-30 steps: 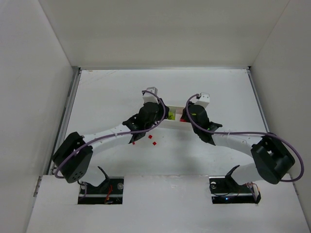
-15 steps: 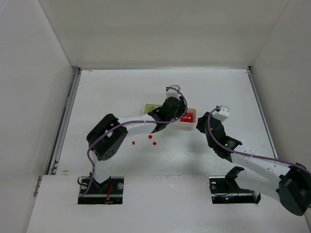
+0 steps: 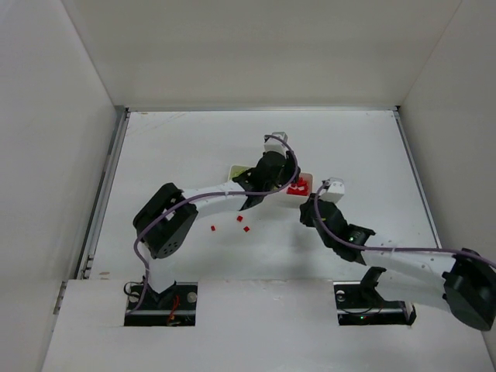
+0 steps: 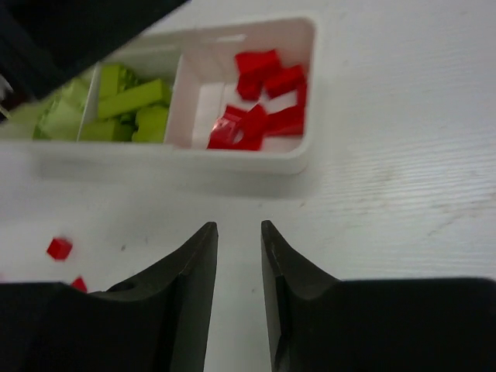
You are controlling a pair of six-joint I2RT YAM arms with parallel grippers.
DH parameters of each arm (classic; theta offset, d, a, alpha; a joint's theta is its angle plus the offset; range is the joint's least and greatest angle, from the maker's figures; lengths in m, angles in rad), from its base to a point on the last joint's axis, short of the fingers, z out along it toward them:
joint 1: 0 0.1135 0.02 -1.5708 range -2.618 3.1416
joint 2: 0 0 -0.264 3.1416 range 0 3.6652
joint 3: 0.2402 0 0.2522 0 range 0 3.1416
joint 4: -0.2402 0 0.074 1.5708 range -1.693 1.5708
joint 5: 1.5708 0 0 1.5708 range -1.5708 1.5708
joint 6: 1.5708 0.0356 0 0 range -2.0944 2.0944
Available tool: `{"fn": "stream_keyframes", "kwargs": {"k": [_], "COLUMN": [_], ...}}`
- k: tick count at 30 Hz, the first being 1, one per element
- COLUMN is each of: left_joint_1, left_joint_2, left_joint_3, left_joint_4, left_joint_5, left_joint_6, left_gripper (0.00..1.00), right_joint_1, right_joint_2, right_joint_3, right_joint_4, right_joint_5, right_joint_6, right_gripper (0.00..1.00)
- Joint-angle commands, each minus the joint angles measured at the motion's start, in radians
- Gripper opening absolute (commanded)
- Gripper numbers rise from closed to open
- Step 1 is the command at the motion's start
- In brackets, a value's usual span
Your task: Sort the legos into containers by color
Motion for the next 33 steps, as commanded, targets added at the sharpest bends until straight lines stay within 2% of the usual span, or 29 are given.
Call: {"fn": "stream_keyframes", "kwargs": {"k": [1,5,9,12,18,24,33], "left_joint_1": [0.022,0.048,0.085,0.134,0.217,0.279,0.249], "left_joint_2": [-0.164,-0.315,-0.511,-0.678,-0.945,-1.057,-1.009], "left_joint_3": [-0.074,-0.24,-0.448,-0.591,-0.806,-0.913,-0.966], "left_joint_4": [0.042,0.058,0.038,-0.034,-0.235,-0.356,-0.381], "left_joint_5": [-0.014,-0.051,-0.119,-0.157,-0.197,-0.203,-0.205], "left_joint_6": [0.014,0.005,0.003,-0.009,-0.078,-0.136,-0.215], "left_gripper": [0.42,0.37,0.35,0.35,0.35,0.35,0.34], "right_joint_1": [0.082,0.188,0.238,0.251,0.258,0.257,0.245], "right_joint_2": [0.104,0.308,0.495,0.599,0.737,0.811,0.885], "right_joint_3": [0.088,0.188,0.294,0.363,0.467,0.53,0.581], "right_joint_4": [0.116,0.177,0.214,0.219,0.206,0.182,0.179], "right_joint_5": [-0.075,-0.123,-0.136,-0.164,-0.225,-0.258,-0.287], "right_joint_6": [-0.056,-0.081,-0.139,-0.176,-0.246,-0.262,-0.28], "right_gripper": [0.31,0.29,0.43,0.49,0.53,0.53,0.47]}}
